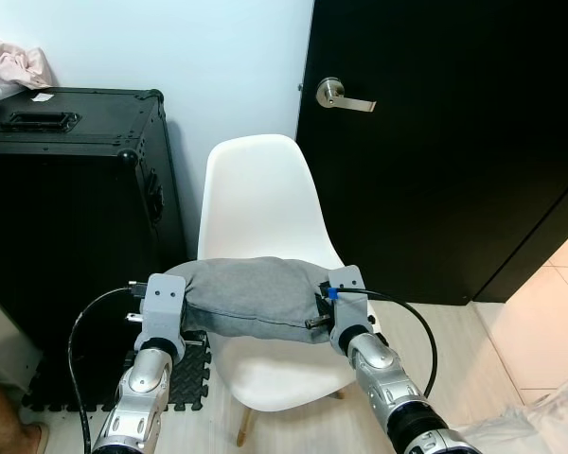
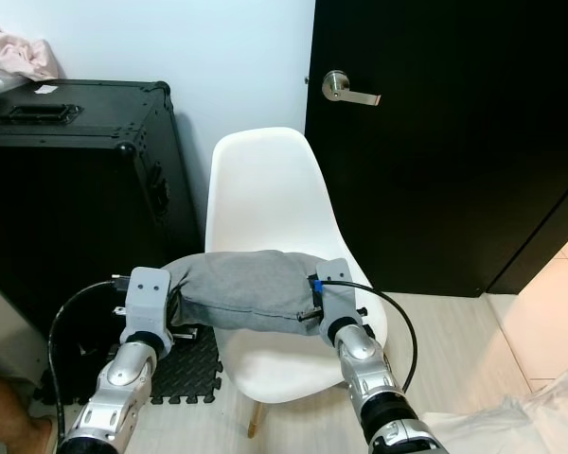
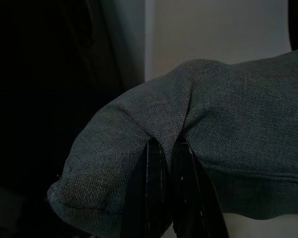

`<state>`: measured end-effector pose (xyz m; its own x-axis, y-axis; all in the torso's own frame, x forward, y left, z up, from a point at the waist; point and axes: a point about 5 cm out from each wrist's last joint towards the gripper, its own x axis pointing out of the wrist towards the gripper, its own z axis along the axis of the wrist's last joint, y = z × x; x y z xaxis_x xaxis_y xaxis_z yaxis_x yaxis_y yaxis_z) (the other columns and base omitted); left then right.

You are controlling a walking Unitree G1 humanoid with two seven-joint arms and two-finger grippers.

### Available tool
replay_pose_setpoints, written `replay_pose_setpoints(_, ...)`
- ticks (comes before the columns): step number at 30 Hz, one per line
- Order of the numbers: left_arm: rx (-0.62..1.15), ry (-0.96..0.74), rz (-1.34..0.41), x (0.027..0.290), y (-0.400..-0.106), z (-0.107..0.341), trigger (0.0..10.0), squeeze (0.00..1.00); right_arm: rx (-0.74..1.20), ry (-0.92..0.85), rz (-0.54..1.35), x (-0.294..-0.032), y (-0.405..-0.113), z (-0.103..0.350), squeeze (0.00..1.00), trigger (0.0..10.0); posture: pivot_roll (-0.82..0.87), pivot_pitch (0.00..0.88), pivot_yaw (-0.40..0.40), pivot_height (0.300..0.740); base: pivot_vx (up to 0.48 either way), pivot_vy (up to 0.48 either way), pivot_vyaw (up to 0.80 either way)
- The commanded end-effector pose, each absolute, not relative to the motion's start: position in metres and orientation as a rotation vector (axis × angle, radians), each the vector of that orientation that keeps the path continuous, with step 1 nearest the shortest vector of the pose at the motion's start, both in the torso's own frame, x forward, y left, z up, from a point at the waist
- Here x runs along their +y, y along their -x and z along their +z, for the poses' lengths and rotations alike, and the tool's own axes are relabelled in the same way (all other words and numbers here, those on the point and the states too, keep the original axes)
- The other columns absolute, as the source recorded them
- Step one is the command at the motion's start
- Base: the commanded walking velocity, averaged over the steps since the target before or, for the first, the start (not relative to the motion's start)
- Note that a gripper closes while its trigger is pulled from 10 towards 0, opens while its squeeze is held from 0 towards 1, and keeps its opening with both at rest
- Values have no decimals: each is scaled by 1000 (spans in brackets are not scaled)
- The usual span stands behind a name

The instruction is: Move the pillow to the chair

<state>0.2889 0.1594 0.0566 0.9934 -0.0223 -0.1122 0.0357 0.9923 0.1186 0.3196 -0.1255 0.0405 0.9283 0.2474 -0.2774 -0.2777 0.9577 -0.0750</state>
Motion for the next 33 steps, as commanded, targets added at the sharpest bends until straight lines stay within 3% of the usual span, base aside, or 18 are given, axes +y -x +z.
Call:
replay_pose_setpoints(1,75,-119,-71,146,-291,60,10000,0,234,118,277,-126,-322,45,0,10000,62,29,-63,740,0,0,0)
replay_pose_setpoints(7,99,-76,-114,128,-286,52,10000,0,213,130,266,-135,-328,53,0,10000,39,27,-82,740,0,0,0)
replay_pose_setpoints(11,72,-39,-186,97,-283,57,10000,0,202,144,262,-139,-331,58,0,10000,43,30,-88,740,0,0,0)
replay_pose_setpoints(15,52,-53,-228,89,-287,62,10000,0,193,134,255,-138,-332,59,0,10000,44,31,-78,740,0,0,0)
replay_pose_setpoints(20,60,-82,-232,93,-287,59,10000,0,186,123,248,-137,-332,60,0,10000,47,30,-70,740,0,0,0)
replay_pose_setpoints(29,74,-99,-107,133,-289,55,10000,0,186,120,242,-141,-329,57,0,10000,38,31,-74,740,0,0,0)
replay_pose_setpoints(33,16,-84,-144,135,-293,67,10000,0,188,123,242,-142,-330,58,0,10000,48,35,-74,740,0,0,0)
